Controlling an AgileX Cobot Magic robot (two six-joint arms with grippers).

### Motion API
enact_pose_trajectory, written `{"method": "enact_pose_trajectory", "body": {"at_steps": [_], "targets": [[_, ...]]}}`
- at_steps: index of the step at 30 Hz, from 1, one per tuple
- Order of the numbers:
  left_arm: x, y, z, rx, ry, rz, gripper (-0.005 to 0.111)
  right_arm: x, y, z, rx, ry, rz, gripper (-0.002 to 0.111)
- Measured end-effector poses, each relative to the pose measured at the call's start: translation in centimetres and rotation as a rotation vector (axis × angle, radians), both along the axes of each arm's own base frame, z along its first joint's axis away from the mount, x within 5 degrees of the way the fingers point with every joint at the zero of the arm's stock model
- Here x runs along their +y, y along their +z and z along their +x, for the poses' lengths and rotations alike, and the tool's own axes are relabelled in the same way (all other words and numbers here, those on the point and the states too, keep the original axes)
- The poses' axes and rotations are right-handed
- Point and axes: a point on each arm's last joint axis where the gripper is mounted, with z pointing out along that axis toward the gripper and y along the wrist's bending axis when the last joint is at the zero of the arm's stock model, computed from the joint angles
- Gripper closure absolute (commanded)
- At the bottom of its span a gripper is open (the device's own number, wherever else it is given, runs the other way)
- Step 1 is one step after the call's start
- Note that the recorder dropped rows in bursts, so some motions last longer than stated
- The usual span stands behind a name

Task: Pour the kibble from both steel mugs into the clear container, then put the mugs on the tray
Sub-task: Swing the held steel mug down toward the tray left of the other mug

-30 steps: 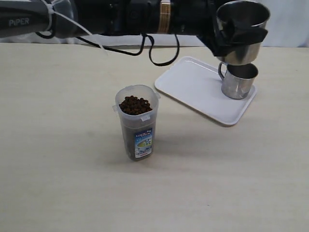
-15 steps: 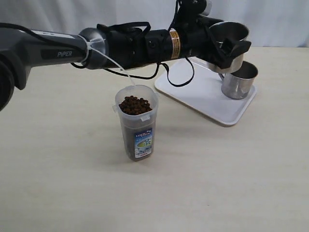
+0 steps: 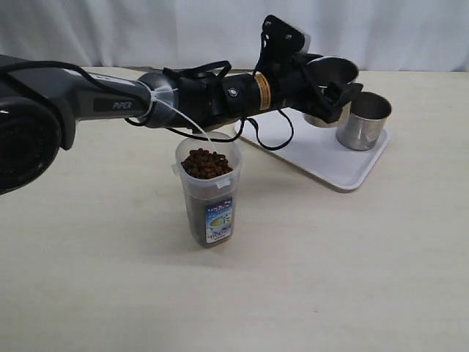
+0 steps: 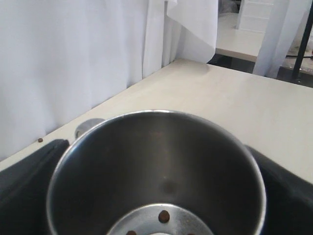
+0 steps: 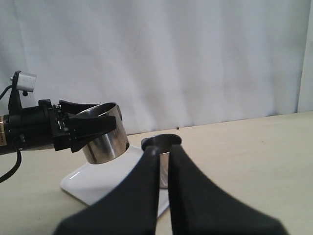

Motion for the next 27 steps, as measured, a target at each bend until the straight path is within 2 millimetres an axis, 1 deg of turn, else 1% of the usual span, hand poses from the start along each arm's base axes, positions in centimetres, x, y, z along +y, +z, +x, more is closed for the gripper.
{"method": "enact_pose_trajectory", "body": {"at_steps": [6, 10, 12, 20, 27], "targets": [[0.0, -0.7, 0.1, 0.003, 0.006, 0.011, 0.107, 0.0, 0.0, 0.0, 0.0, 0.0, 0.0, 0.103], [0.0, -1.9, 0.1, 0.014, 0.008, 0.032, 0.107, 0.0, 0.0, 0.0, 0.0, 0.0, 0.0, 0.103], [0.0, -2.1, 0.1, 0.012, 0.007, 0.037, 0.107, 0.0, 0.0, 0.0, 0.0, 0.0, 0.0, 0.103], [-0.1, -1.9, 0.3, 0.0, 0.013, 0.043, 0.107, 0.0, 0.0, 0.0, 0.0, 0.0, 0.0, 0.103], [-0.3, -1.0, 0.8, -0.037, 0.024, 0.051, 0.107, 0.0, 0.0, 0.0, 0.0, 0.0, 0.0, 0.103]]}}
